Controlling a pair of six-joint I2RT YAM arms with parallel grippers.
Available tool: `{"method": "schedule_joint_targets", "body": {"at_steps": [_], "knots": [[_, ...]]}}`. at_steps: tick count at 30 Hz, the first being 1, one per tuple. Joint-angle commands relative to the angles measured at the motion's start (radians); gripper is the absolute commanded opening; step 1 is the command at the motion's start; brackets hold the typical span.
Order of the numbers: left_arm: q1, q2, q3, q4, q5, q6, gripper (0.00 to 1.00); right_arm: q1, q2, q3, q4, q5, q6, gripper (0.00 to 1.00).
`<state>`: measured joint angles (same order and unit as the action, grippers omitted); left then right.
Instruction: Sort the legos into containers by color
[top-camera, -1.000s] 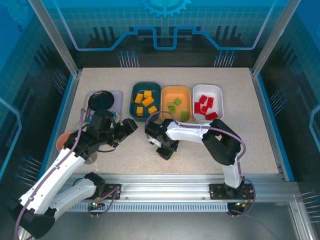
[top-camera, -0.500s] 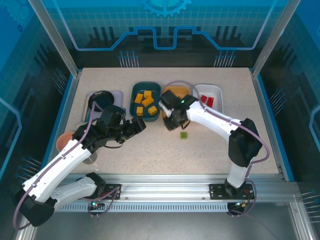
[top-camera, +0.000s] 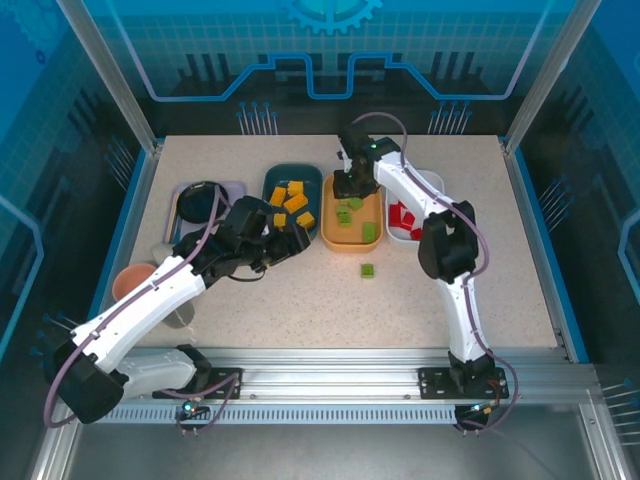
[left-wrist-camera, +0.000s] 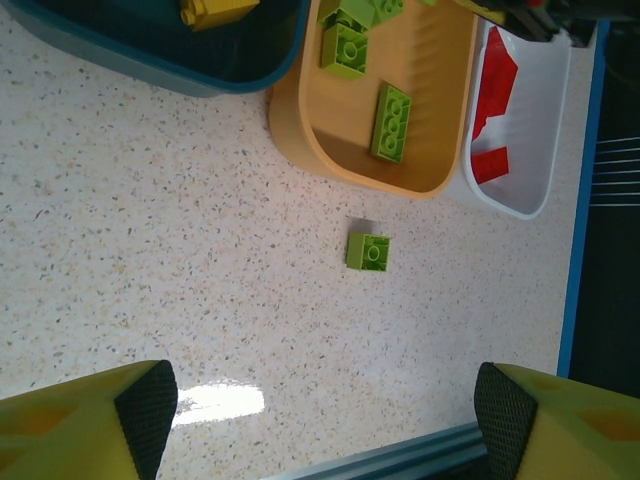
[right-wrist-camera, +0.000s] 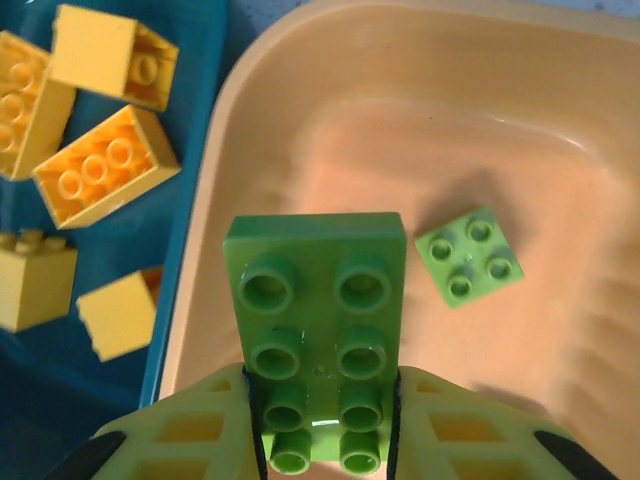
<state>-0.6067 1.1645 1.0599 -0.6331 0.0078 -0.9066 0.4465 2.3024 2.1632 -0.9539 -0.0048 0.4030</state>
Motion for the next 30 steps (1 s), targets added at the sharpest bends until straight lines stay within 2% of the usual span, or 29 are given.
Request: {"method": "schedule_joint_targets", "body": {"at_steps": [1,4,8,13,17,20,23,27,30], "knots": [[-0.010,0.010,0.046,0.037,-0.037,0.037,0.82,-0.036,0.092,0.120,-0.055,-0.109,0.060,0.31],[-0.011,0.022,0.057,0.031,-0.034,0.040,0.82,-0.056,0.176,0.208,-0.081,-0.153,0.093,0.32],[-0.012,0.027,0.057,0.028,-0.028,0.037,0.82,-0.069,0.219,0.238,-0.068,-0.186,0.118,0.36],[-0.013,0.028,0.063,0.021,-0.028,0.041,0.82,-0.070,0.202,0.251,-0.081,-0.185,0.115,0.55],[-0.012,0.031,0.071,0.020,-0.033,0.048,0.83,-0.052,0.087,0.182,-0.072,-0.124,0.089,0.63],[-0.013,0.032,0.077,0.030,-0.030,0.057,0.83,-0.035,-0.072,0.032,-0.036,-0.059,0.081,0.64],[-0.011,0.028,0.068,0.052,-0.012,0.072,0.84,-0.004,-0.262,-0.208,0.021,0.025,0.091,0.66],[-0.011,0.010,0.029,0.090,0.025,0.087,0.84,0.063,-0.520,-0.579,0.069,0.155,0.135,0.75],[-0.011,-0.009,-0.009,0.103,0.039,0.085,0.84,0.112,-0.676,-0.824,0.112,0.176,0.167,0.82]]}}
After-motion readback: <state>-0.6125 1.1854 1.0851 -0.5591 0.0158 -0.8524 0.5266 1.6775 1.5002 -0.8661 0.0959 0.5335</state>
